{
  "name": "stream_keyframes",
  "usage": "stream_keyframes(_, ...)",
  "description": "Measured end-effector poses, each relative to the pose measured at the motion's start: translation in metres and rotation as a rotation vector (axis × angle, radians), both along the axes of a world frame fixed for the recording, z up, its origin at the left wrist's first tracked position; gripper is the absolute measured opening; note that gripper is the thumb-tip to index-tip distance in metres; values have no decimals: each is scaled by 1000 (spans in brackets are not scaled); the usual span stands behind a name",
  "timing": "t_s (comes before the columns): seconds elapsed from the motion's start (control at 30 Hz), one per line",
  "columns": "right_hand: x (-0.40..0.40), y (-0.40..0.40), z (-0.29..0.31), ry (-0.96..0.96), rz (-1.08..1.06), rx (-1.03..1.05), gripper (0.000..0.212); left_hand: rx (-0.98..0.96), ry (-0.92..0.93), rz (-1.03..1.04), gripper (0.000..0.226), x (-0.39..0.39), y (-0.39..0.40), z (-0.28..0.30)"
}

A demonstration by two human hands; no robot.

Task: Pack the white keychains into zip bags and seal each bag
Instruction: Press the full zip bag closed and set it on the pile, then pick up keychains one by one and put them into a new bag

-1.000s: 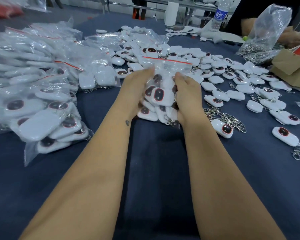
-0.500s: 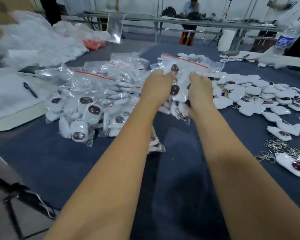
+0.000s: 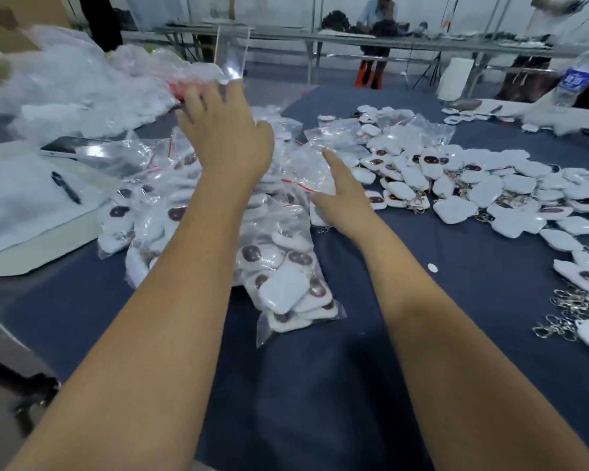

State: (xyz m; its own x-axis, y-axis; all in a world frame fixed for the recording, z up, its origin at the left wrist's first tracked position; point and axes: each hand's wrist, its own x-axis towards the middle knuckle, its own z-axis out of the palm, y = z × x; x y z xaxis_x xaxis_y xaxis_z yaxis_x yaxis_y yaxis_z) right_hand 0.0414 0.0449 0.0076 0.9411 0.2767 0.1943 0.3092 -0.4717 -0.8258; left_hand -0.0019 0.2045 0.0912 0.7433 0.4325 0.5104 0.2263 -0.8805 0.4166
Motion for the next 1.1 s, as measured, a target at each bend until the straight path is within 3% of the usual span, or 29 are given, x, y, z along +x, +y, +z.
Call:
stream_keyframes(0.1,4,5,-6,-56,-47,-307,60,39,13,-135,42,7,-26,-15)
stream_keyframes(0.17,3,0,-8,-185,-155,-364,41,-35,108,-182,38,13,-35,-25)
stream_keyframes(0.23,1,-14,-9,-240,-193,-283,18,-71,269,-167,39,17,-38,-33)
stream_keyframes(0.27,-1,-22,-9,-235,-208,-215,20,-48,319,-158,41,18,-40,-37)
stream_keyframes(0.4,-7,-63,-4,-158,-277,34,19,119,247,-420,71,15,-60,-42)
stream_keyframes(0.43,-10,-73,-3,-146,-280,74,18,141,239,-509,66,15,-69,-42)
stream_keyframes(0.53,-18,-102,0,-121,-321,150,15,58,257,-614,15,15,-107,-41)
stream_keyframes(0.6,-25,-118,-3,-125,-371,206,19,23,239,-607,27,16,-133,-47)
stream_keyframes(0.73,-34,-137,-15,-77,-565,381,22,-265,127,-527,31,15,-184,-69)
stream_keyframes(0.87,-33,-141,-23,78,-516,492,14,-626,62,-535,20,9,-217,-89)
stream_keyframes(0.97,-27,-151,-23,71,-534,467,8,-747,117,-606,17,15,-225,-95)
stream_keyframes(1.1,-21,-160,-23,144,-552,561,22,-945,200,-739,10,27,-218,-101)
